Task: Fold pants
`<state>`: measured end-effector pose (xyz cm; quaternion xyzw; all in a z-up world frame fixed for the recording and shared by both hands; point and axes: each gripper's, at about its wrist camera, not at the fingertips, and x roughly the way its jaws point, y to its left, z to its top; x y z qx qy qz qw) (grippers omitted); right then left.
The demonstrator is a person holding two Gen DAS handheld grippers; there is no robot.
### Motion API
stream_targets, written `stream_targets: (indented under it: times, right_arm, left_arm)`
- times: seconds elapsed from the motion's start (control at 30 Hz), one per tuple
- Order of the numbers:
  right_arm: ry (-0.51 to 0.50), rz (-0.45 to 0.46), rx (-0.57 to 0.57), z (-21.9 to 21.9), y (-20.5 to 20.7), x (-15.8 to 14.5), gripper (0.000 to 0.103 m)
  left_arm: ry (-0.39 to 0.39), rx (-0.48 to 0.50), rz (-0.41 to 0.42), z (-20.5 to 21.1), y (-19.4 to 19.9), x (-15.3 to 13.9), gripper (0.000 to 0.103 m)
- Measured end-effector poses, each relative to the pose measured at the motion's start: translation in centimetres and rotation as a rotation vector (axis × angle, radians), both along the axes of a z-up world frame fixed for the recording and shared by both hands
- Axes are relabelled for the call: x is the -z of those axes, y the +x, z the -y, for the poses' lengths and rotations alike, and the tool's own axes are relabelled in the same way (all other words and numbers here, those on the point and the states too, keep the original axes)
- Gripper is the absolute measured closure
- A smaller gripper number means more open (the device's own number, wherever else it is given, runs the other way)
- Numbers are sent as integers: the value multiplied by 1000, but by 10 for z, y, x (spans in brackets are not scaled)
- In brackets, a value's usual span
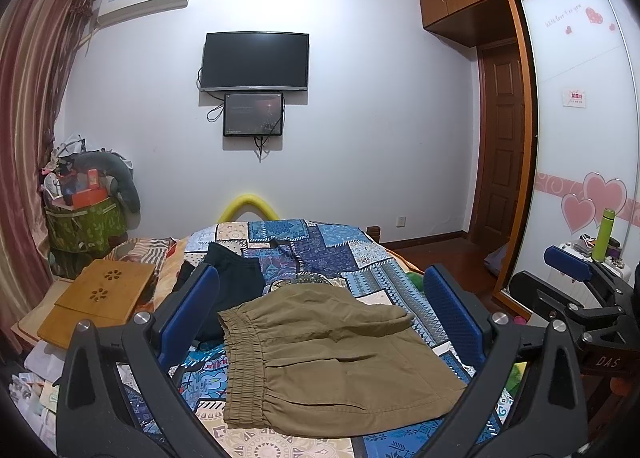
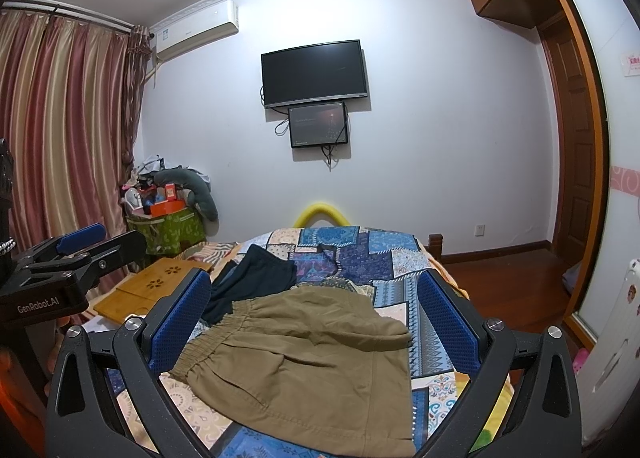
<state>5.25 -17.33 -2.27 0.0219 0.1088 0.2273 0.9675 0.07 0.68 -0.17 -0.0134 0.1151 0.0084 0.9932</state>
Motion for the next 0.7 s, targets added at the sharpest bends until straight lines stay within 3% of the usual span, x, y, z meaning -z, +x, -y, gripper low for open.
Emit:
stream_targets:
  times: [0.7]
  right_arm:
    - [3, -9, 2, 1, 3, 0, 1]
  left_arm:
    - [1, 1, -5, 0, 1, 2, 0]
